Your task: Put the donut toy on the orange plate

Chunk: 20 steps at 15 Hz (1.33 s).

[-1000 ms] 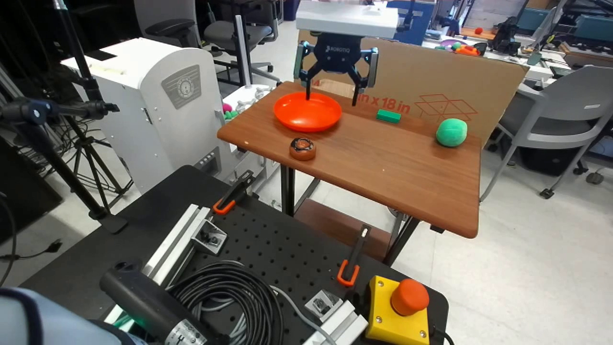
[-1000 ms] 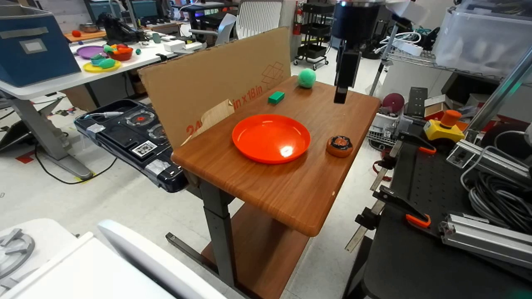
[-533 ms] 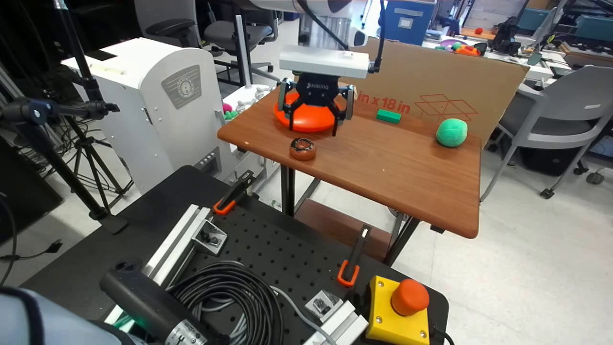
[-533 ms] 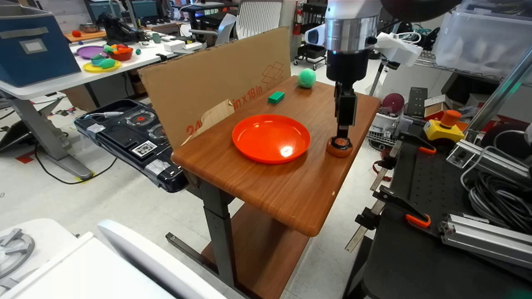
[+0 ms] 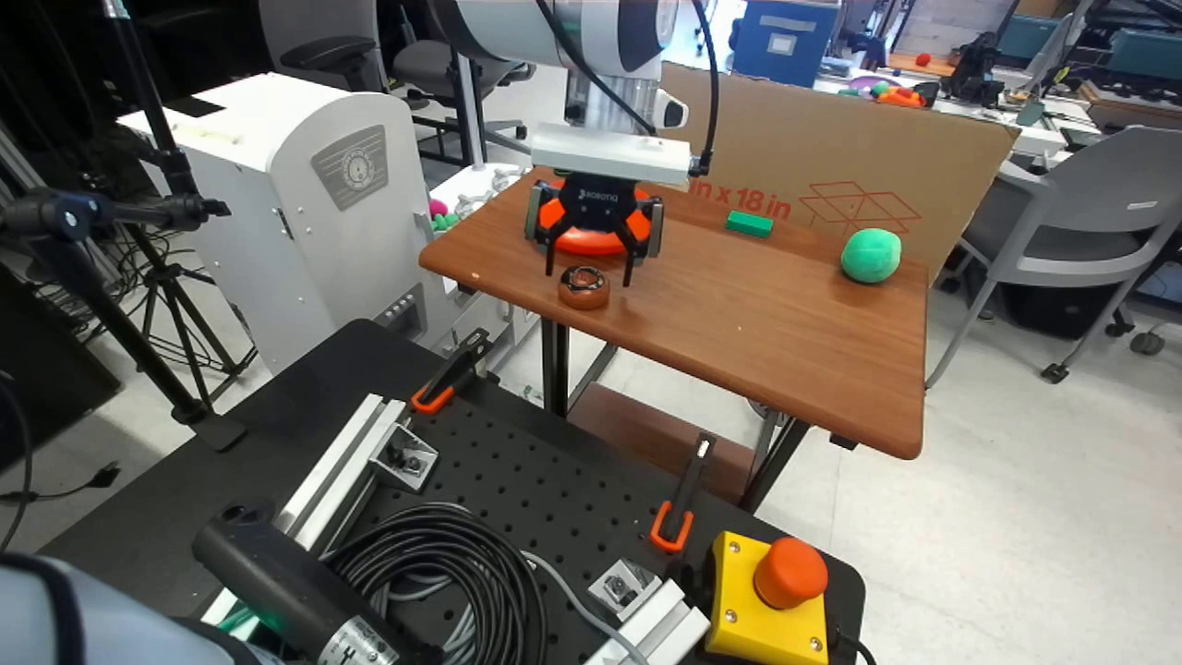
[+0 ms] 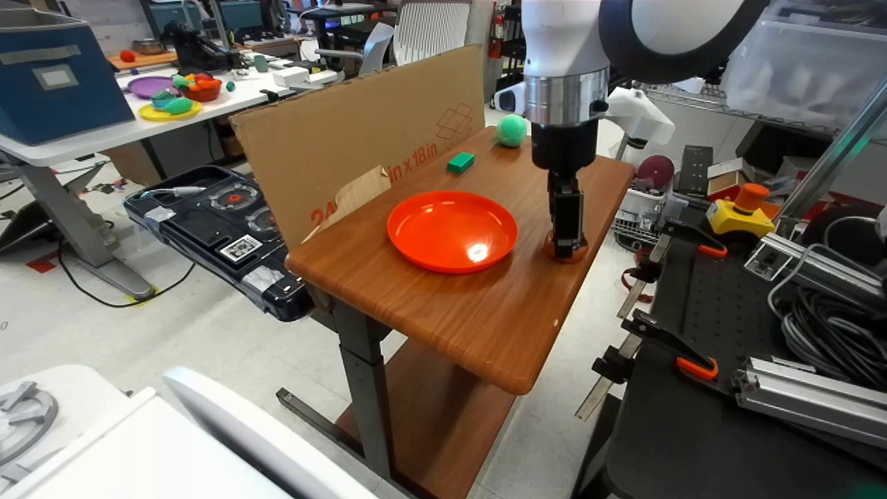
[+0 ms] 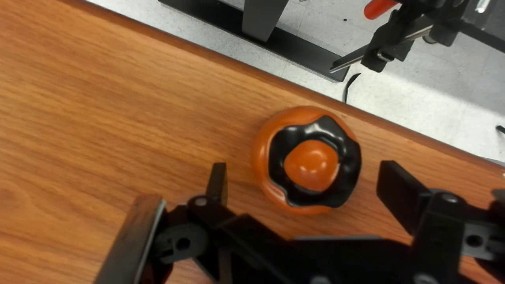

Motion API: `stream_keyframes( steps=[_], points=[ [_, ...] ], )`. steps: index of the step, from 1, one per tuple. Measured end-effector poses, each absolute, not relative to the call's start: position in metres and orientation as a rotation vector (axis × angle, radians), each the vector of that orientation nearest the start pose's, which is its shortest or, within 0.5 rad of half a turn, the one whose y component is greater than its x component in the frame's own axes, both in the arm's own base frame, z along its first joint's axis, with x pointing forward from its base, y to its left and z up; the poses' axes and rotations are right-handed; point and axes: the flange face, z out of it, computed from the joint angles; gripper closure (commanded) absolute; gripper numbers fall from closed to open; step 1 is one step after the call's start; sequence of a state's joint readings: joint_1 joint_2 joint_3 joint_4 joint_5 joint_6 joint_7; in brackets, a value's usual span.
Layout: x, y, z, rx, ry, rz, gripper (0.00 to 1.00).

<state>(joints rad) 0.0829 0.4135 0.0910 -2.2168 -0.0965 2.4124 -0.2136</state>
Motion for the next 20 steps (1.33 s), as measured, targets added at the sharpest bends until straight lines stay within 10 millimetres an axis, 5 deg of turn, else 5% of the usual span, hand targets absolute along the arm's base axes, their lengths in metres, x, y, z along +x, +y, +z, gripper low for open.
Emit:
stream_keyframes(
  steps=[3,8,16,20],
  points=[
    [0.522,0.093,0.164,-3.051,-0.714,0.36,0.57],
    [0.526,0.102,0.173,-3.042,-0.738,0.393,0.58],
    [0.558,0.144,0.278,-3.035,-0.812,0.064,0.58],
    [0.595,0.147,0.301,-3.04,-0.779,-0.033,0.58]
  ],
)
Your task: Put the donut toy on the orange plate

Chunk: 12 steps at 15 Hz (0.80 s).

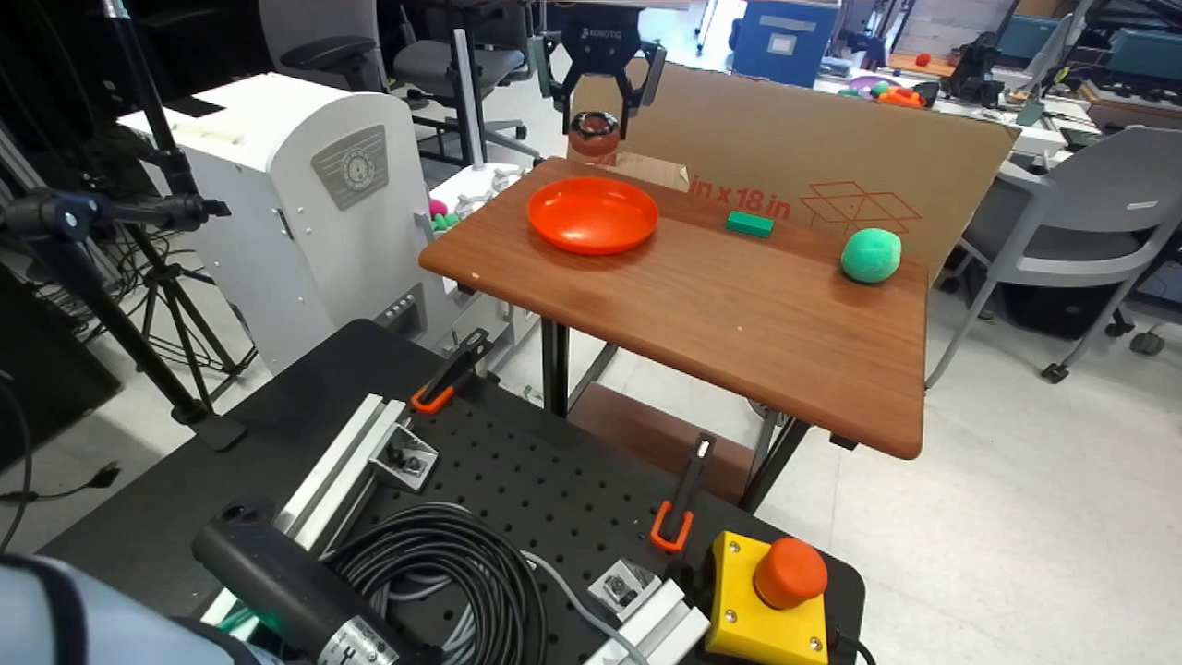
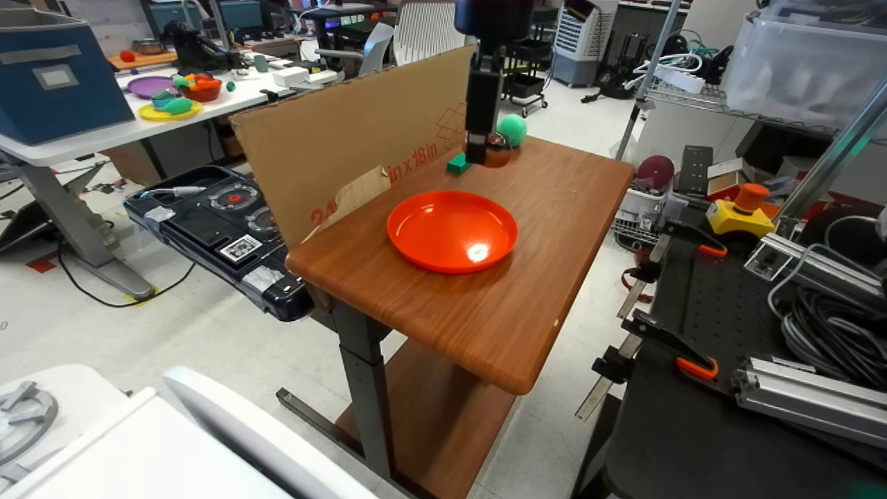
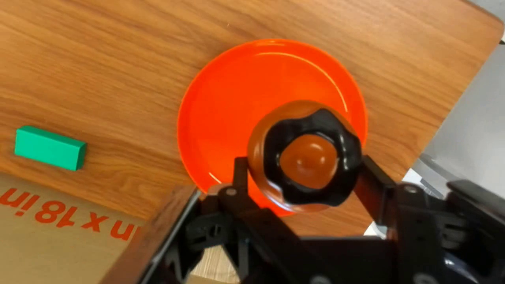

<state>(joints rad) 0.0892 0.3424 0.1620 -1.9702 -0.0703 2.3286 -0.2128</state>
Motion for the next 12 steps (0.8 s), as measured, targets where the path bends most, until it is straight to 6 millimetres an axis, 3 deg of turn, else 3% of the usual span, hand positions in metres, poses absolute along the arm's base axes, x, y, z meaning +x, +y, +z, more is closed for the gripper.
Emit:
stream_keyframes(
  steps=[3,6,12],
  points=[
    [0.619,0.144,0.291,-3.041,-0.753,0.001,0.58],
    [0.634,0.138,0.269,-3.043,-0.745,0.049,0.58],
    [0.639,0.127,0.218,-3.065,-0.832,0.138,0.58]
  ],
)
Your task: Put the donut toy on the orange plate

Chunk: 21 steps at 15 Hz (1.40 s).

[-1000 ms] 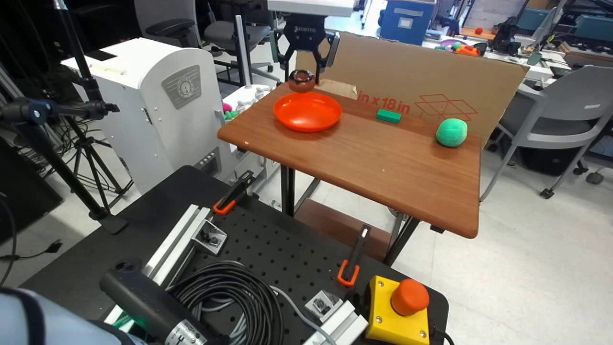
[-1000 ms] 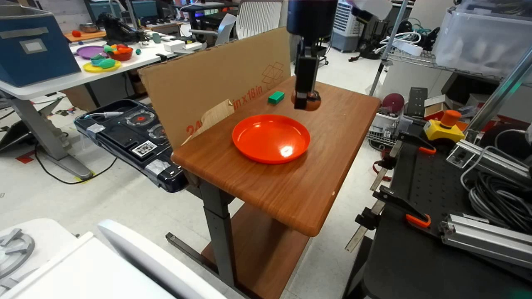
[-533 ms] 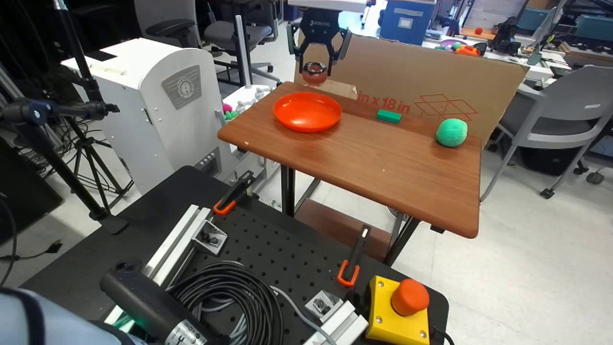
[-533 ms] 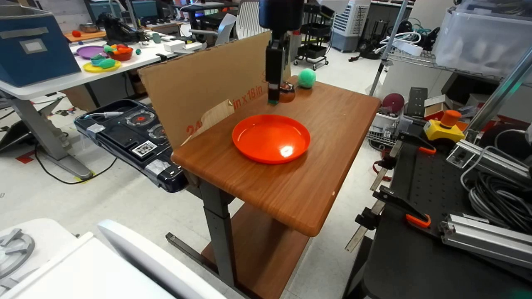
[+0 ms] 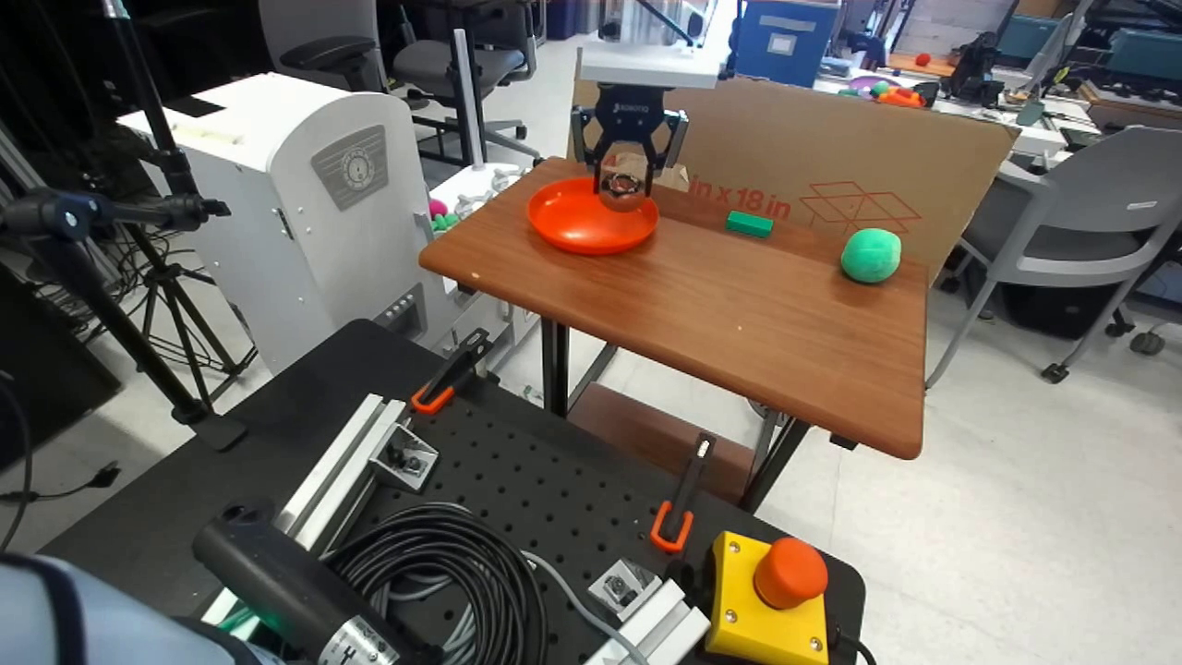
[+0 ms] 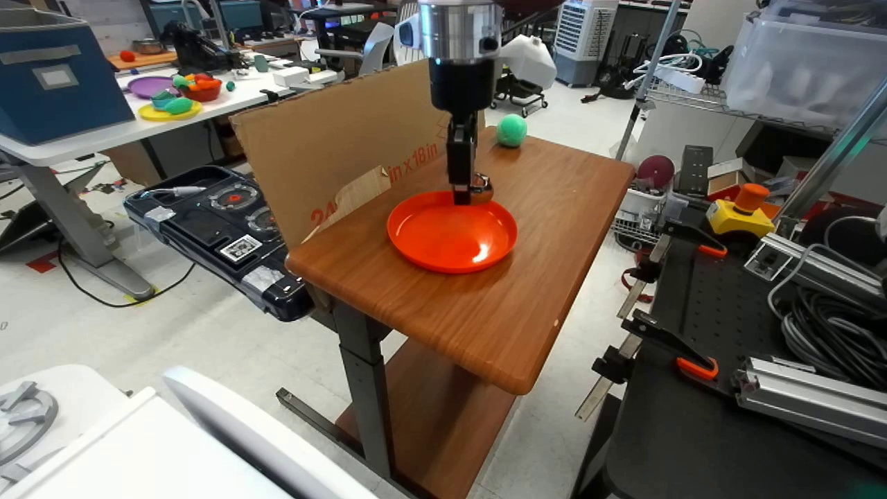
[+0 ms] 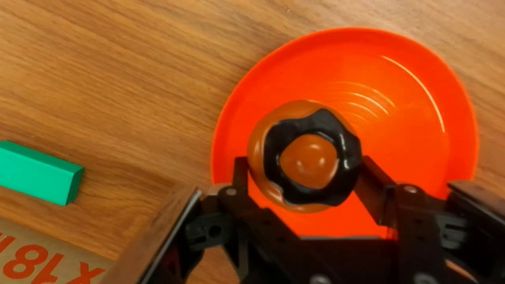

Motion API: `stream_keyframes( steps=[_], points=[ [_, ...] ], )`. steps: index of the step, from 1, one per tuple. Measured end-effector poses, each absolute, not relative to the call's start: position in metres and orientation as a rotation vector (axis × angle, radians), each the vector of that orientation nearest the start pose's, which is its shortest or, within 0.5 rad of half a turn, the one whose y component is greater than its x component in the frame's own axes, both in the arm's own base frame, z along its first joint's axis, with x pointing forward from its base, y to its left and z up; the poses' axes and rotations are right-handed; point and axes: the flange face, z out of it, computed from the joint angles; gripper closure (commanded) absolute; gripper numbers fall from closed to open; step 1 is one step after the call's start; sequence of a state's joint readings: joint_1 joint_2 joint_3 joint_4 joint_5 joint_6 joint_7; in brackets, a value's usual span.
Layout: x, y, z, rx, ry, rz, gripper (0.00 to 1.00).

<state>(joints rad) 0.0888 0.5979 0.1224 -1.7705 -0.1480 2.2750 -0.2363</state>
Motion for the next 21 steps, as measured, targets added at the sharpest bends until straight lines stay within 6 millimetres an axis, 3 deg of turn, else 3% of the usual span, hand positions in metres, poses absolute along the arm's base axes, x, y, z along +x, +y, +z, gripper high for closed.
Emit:
stream_keyframes(
  steps=[4,5,7,12,15,17,21],
  points=[
    [0.636,0.12,0.196,-3.076,-0.853,0.201,0.58],
    [0.636,0.119,0.192,-3.073,-0.859,0.21,0.16],
    [0.637,0.119,0.187,-3.065,-0.875,0.221,0.01],
    [0.638,0.119,0.185,-3.048,-0.919,0.232,0.0],
    [0.636,0.117,0.194,-3.03,-0.959,0.22,0.0],
    [0.626,0.103,0.212,-3.04,-0.948,0.212,0.0],
    [0.602,0.052,0.263,-3.096,-0.824,0.152,0.0]
  ],
)
